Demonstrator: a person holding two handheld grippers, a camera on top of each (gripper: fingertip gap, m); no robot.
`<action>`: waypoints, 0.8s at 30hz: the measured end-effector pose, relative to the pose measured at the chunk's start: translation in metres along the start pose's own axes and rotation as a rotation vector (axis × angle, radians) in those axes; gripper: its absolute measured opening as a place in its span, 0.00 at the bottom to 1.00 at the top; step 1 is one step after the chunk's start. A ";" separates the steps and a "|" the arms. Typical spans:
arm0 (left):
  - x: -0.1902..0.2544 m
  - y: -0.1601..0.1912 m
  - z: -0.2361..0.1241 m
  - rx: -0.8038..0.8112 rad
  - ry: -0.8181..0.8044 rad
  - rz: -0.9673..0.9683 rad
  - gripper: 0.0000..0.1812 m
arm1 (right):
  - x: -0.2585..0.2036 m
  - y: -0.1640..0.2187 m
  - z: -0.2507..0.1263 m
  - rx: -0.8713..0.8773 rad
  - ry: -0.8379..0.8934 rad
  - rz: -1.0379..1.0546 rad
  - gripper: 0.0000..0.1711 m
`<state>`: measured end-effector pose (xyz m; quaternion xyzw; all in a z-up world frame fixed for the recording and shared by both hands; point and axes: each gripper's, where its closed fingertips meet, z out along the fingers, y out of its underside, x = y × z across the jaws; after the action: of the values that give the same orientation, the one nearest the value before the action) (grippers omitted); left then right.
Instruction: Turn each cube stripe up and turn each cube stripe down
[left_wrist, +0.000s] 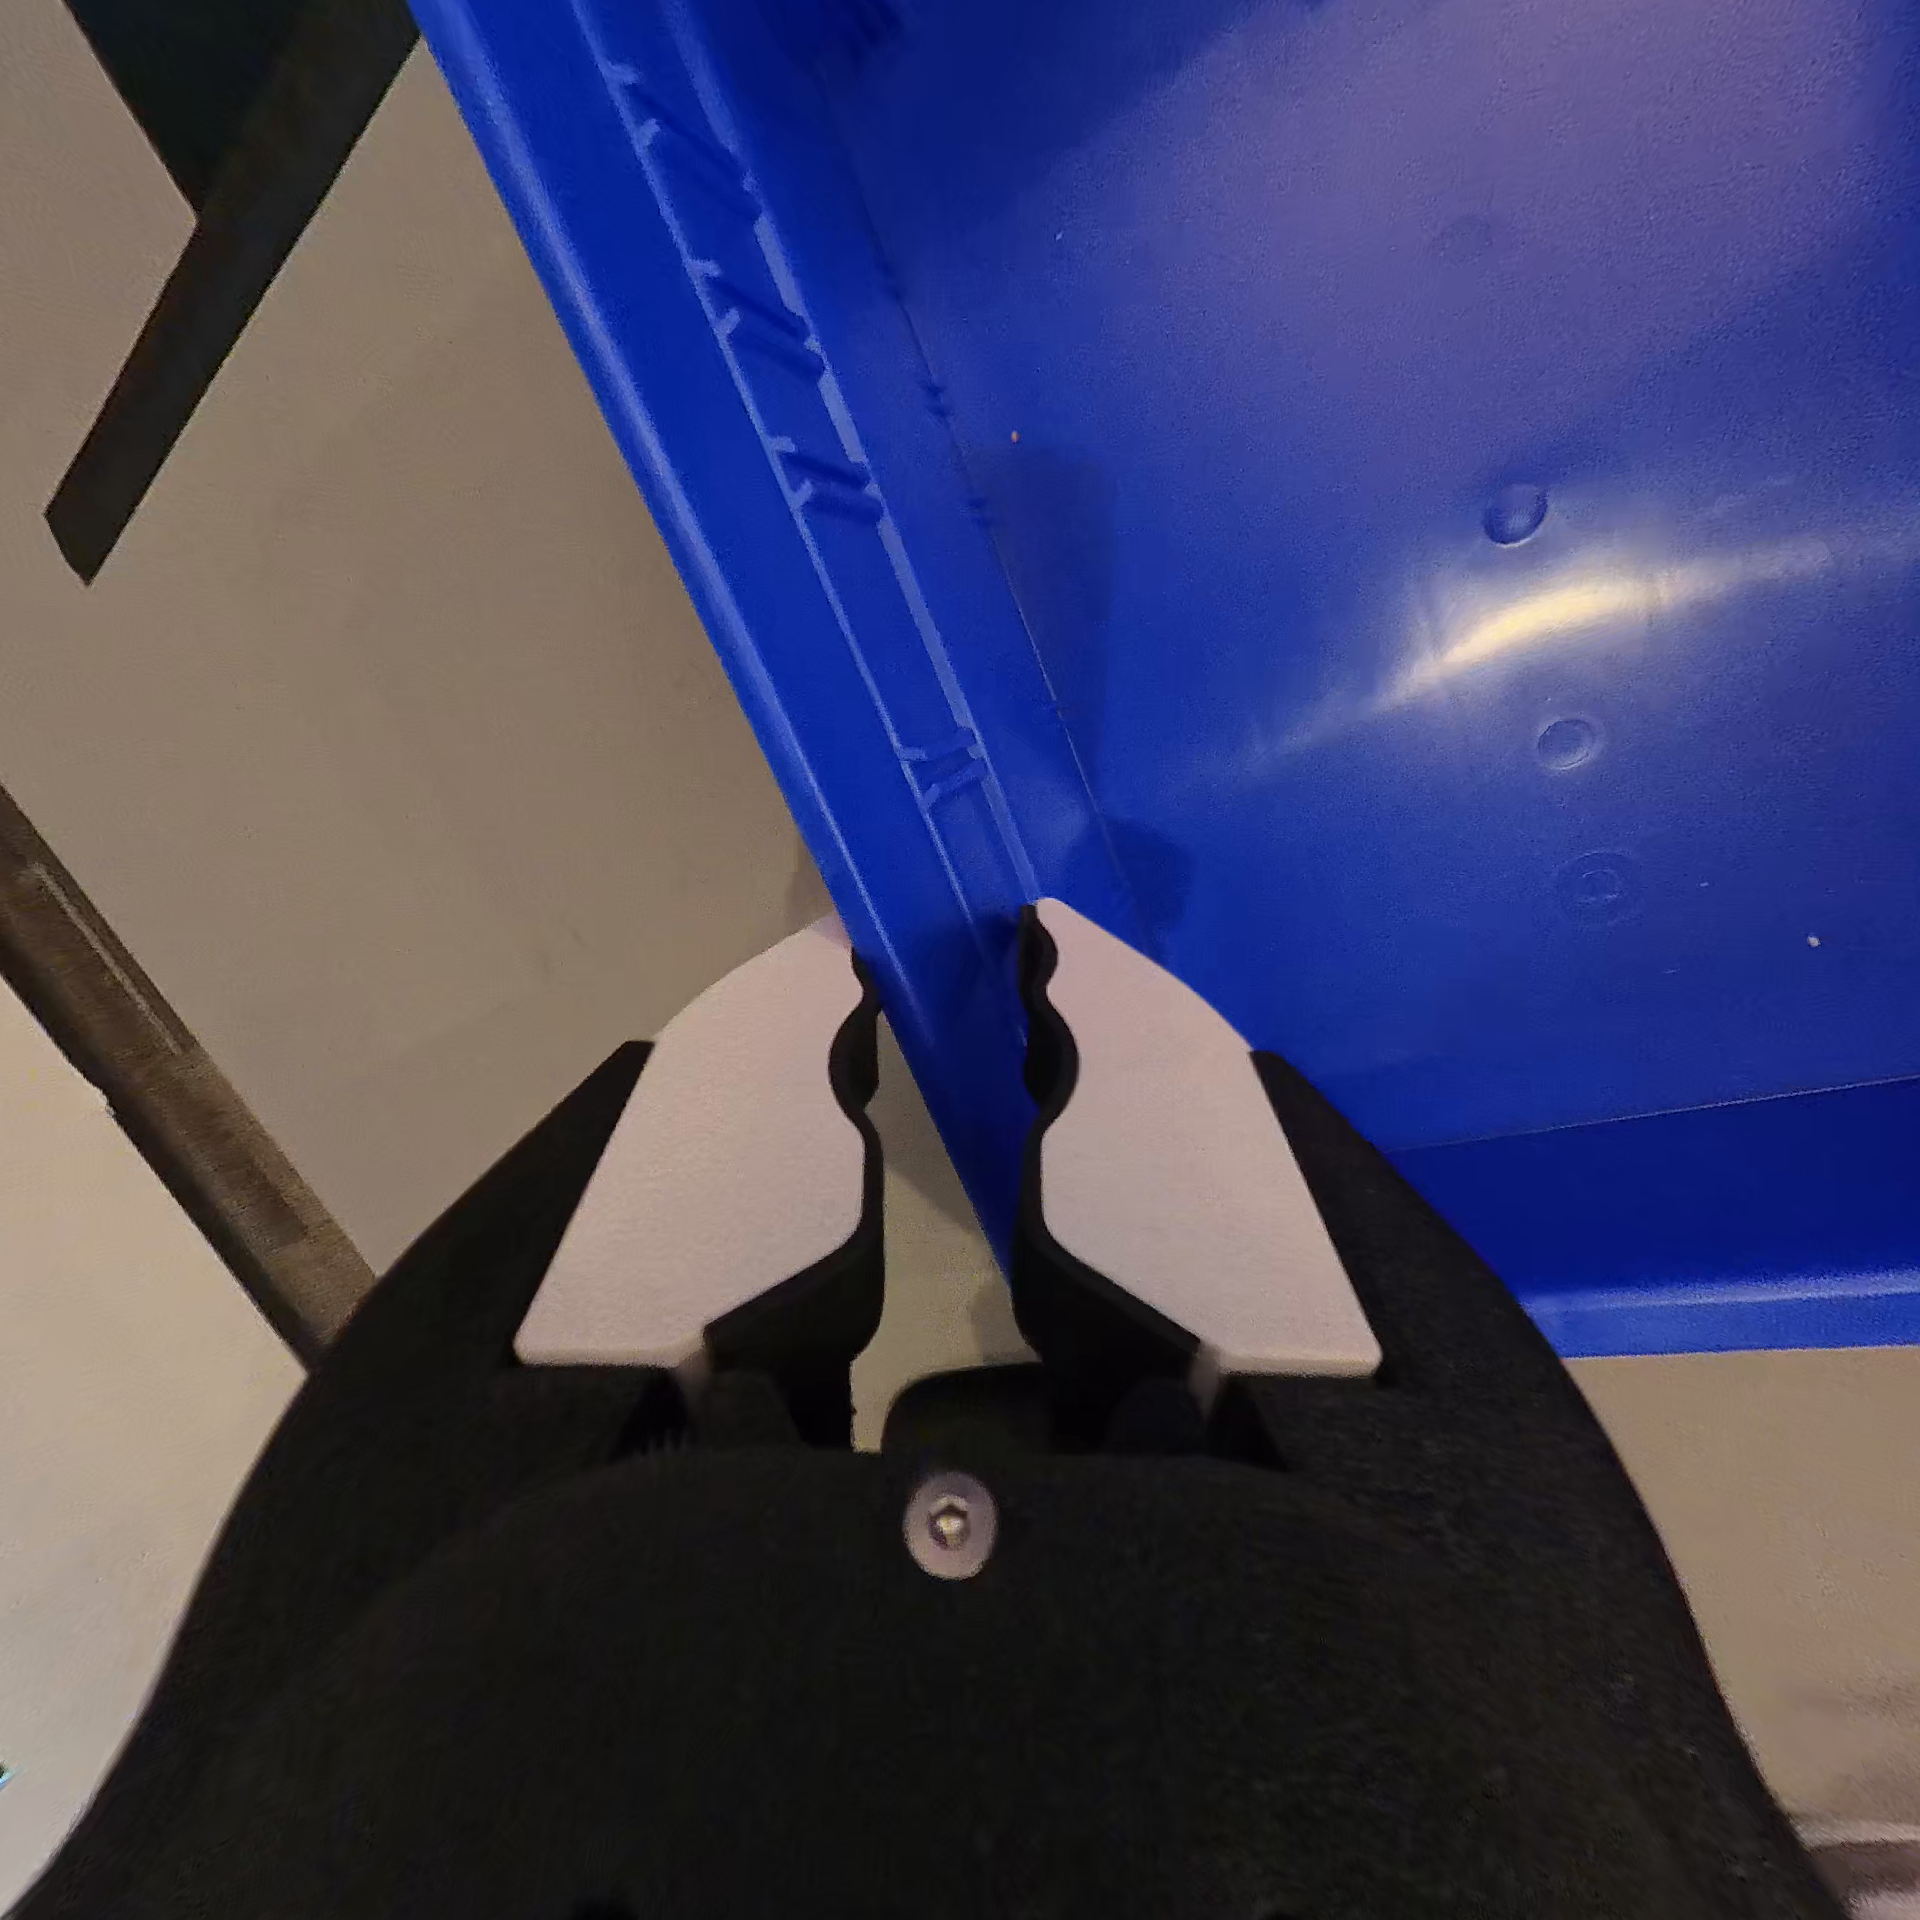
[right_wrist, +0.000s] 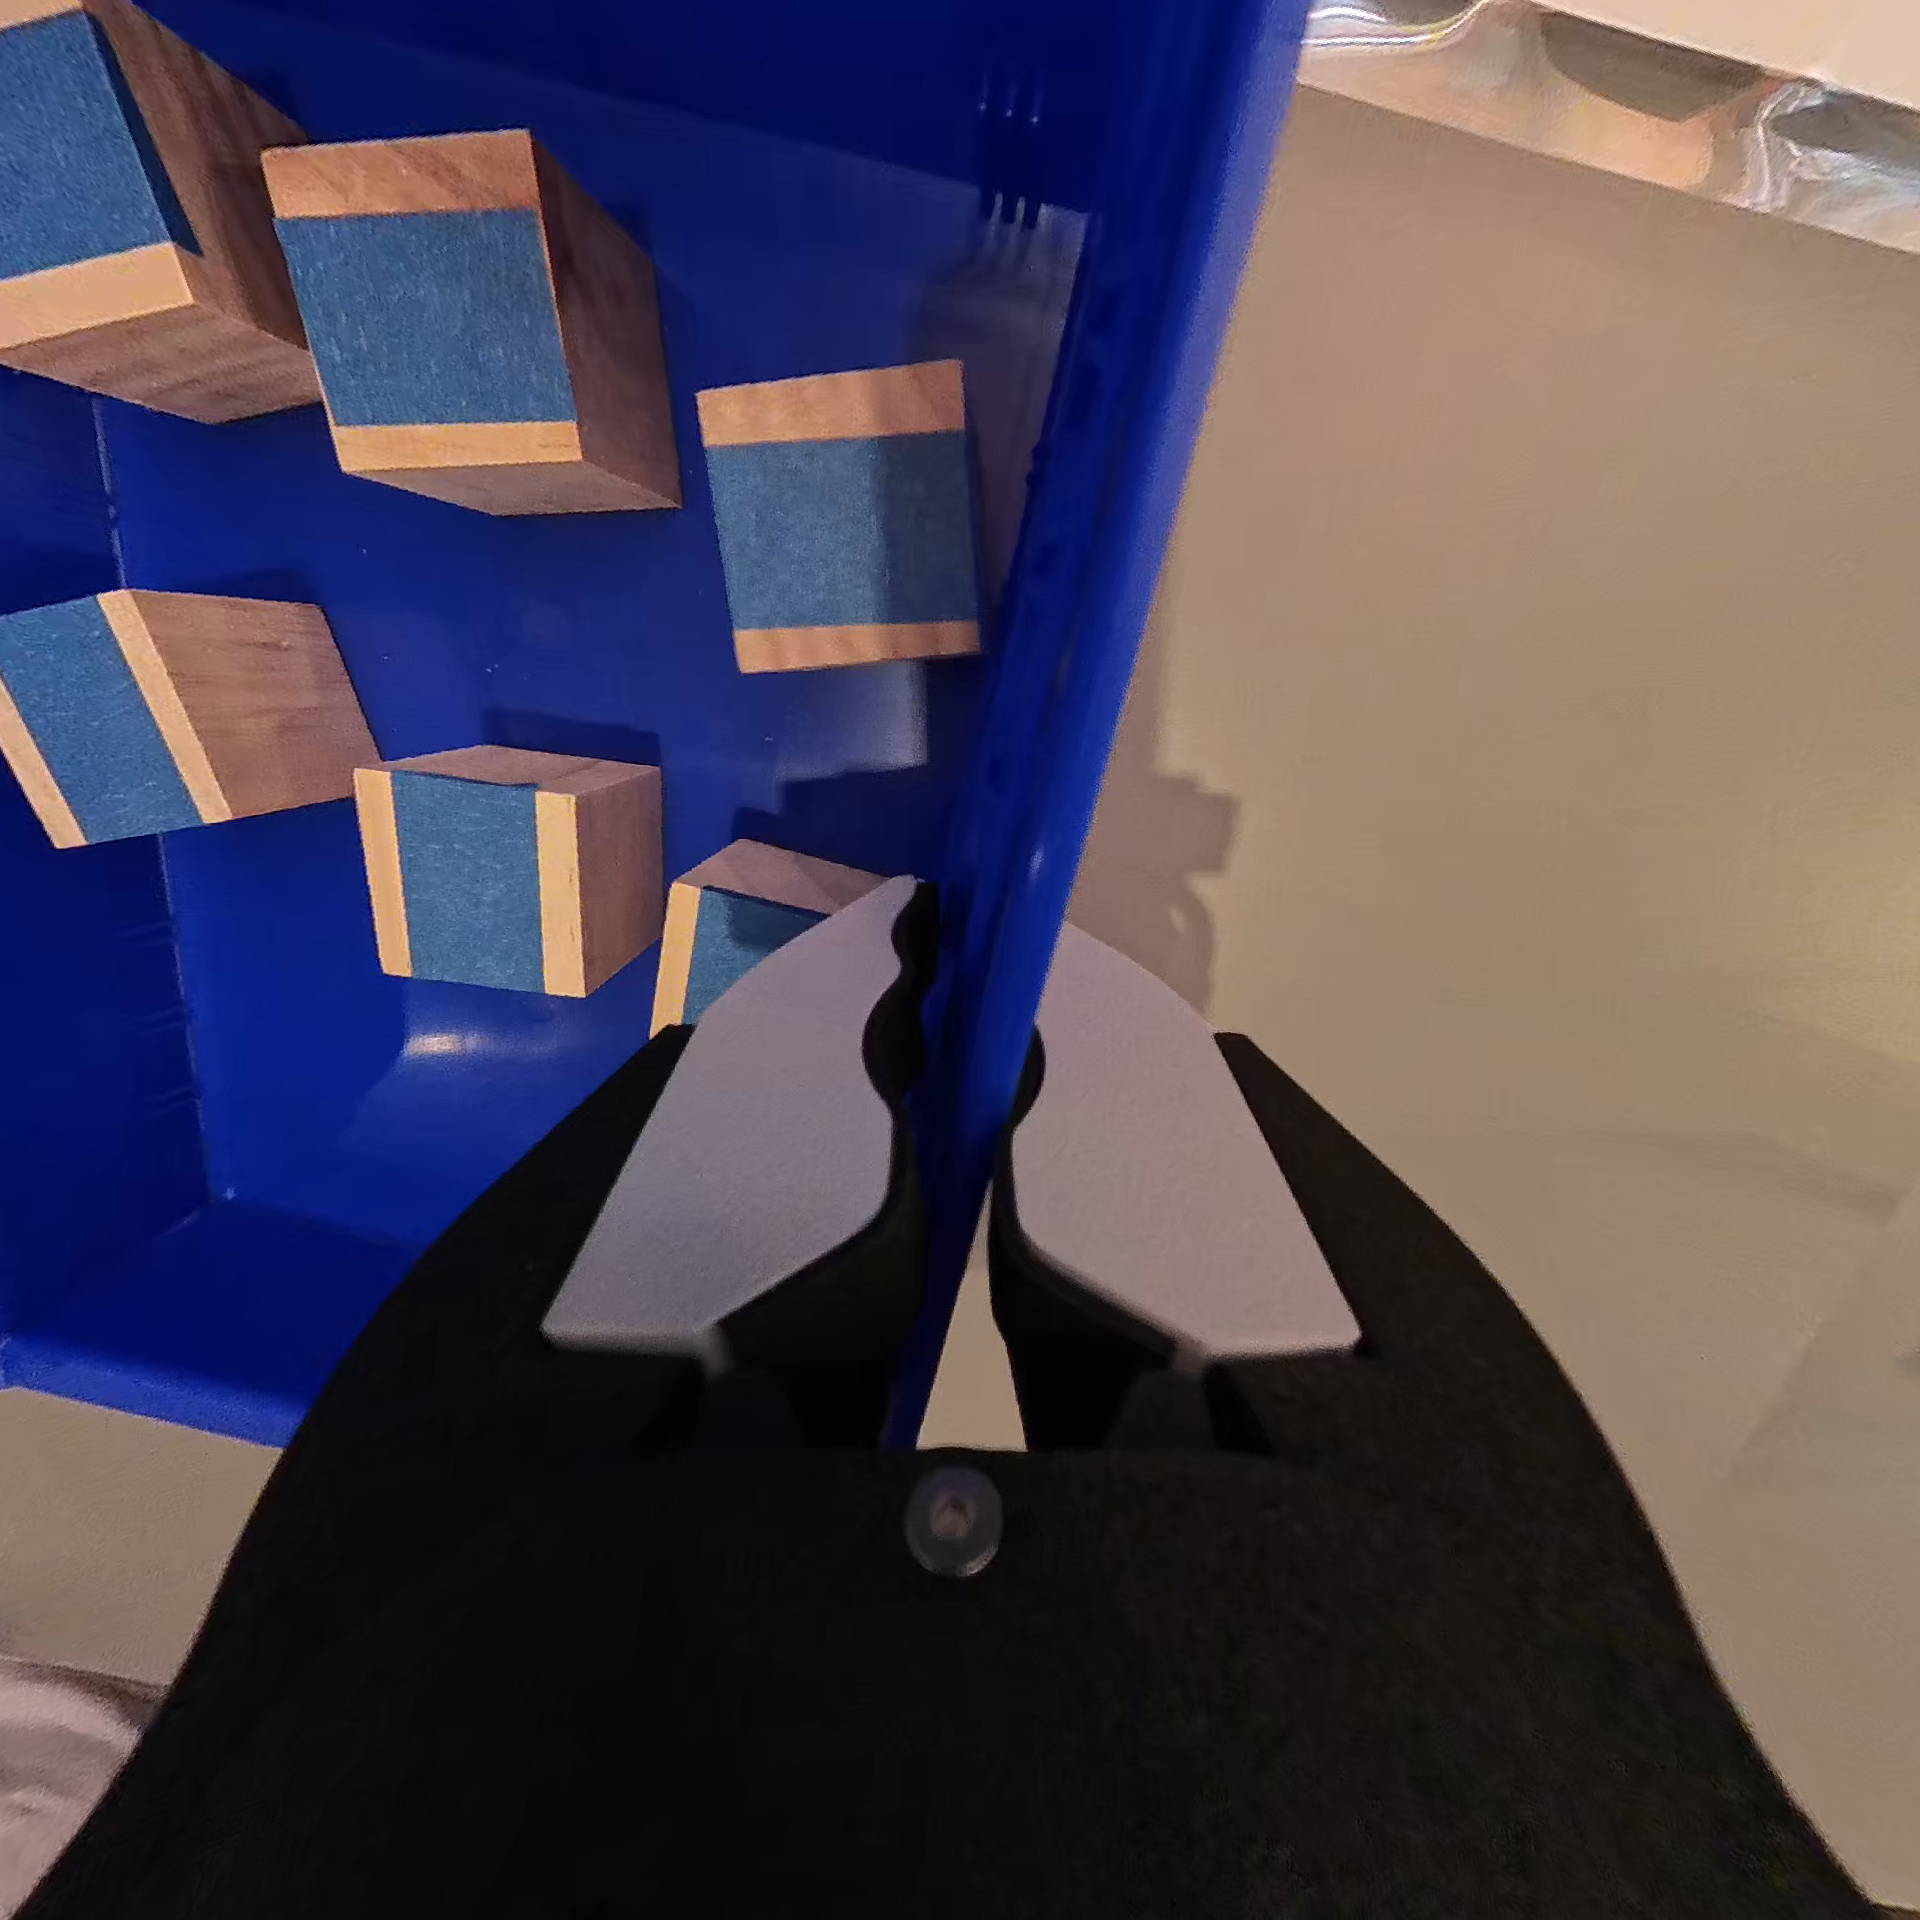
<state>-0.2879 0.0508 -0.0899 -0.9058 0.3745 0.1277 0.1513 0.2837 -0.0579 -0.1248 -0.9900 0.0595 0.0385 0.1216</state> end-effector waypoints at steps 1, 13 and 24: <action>0.005 -0.001 -0.001 0.004 0.008 0.003 0.13 | 0.000 0.000 0.000 0.000 -0.007 0.003 0.05; 0.048 -0.023 -0.016 0.111 0.259 -0.010 0.14 | -0.002 -0.005 0.003 0.009 -0.004 0.016 0.05; 0.013 -0.007 -0.067 0.234 0.380 -0.098 0.21 | -0.015 -0.011 0.005 0.010 -0.011 -0.055 0.05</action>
<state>-0.2663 0.0228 -0.0316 -0.9070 0.3641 -0.0969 0.1882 0.2700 -0.0447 -0.1260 -0.9905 0.0315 0.0404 0.1280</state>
